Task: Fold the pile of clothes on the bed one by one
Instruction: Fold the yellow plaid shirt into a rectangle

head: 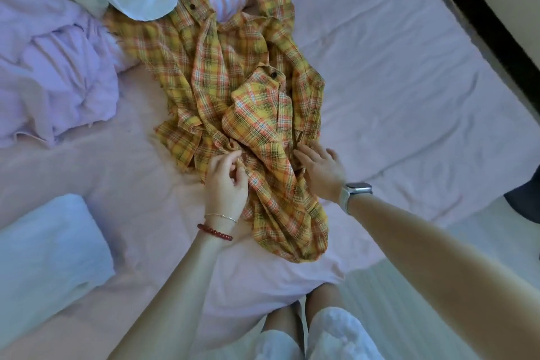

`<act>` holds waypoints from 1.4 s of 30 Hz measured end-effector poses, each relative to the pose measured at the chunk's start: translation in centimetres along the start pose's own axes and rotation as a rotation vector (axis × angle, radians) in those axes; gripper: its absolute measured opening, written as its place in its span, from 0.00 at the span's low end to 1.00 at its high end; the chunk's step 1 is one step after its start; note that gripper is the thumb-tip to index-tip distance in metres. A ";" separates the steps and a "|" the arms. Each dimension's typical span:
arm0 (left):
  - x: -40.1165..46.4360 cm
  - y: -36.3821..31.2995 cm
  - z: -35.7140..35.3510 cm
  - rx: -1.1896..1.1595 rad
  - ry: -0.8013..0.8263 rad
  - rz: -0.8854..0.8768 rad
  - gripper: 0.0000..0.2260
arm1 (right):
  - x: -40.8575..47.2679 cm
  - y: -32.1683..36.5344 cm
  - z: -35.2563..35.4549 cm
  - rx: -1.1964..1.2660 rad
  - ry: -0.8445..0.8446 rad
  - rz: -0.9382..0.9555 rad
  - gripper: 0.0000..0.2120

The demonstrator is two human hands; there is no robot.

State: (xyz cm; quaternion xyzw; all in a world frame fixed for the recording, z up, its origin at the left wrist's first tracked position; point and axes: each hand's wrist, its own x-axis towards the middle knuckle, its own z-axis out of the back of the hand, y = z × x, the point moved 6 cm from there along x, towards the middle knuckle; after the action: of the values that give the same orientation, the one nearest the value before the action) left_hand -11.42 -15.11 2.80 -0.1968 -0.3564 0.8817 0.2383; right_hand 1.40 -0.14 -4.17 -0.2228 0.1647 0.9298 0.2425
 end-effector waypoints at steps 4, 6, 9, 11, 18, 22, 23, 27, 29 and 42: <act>0.2 -0.4 1.1 0.067 0.041 -0.077 0.11 | 3.1 -1.2 -0.6 -0.208 0.154 0.092 0.25; 0.8 -1.0 1.4 0.081 0.058 -0.097 0.10 | 3.3 -1.2 -1.1 -0.052 0.124 0.103 0.18; 1.6 -2.9 1.5 0.102 0.072 -0.154 0.10 | 2.2 -1.4 -0.2 0.424 -0.075 -0.040 0.13; 2.1 -4.3 1.6 0.117 0.084 -0.190 0.09 | 0.2 -2.1 1.9 0.650 -0.229 -0.130 0.13; 2.6 -14.5 -0.3 0.063 0.330 -0.433 0.13 | -9.7 -5.2 14.1 0.652 -0.673 0.068 0.10; 1.8 -22.6 -0.7 0.049 0.475 -0.630 0.18 | -14.7 -5.7 22.5 0.521 -0.743 0.160 0.13; 1.3 -24.6 -0.7 0.048 0.518 -0.675 0.19 | -16.0 -5.8 24.5 0.507 -0.765 0.160 0.11; -0.5 -32.3 0.8 -0.088 0.661 -0.768 0.20 | -21.2 -6.3 30.5 0.460 -0.821 0.122 0.05; -1.2 -35.5 2.3 -0.079 0.753 -0.778 0.17 | -23.8 -6.7 32.8 0.439 -0.837 0.107 0.03; -11.9 -44.4 13.7 0.045 0.417 -1.091 0.15 | -36.0 -4.8 44.3 0.181 -1.331 0.240 0.05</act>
State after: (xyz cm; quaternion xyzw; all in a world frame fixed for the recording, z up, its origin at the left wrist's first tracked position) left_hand 3.52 -1.00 46.12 -0.1490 -0.3332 0.5814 0.7271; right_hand 17.29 8.58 50.12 0.4375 0.0813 0.8717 0.2051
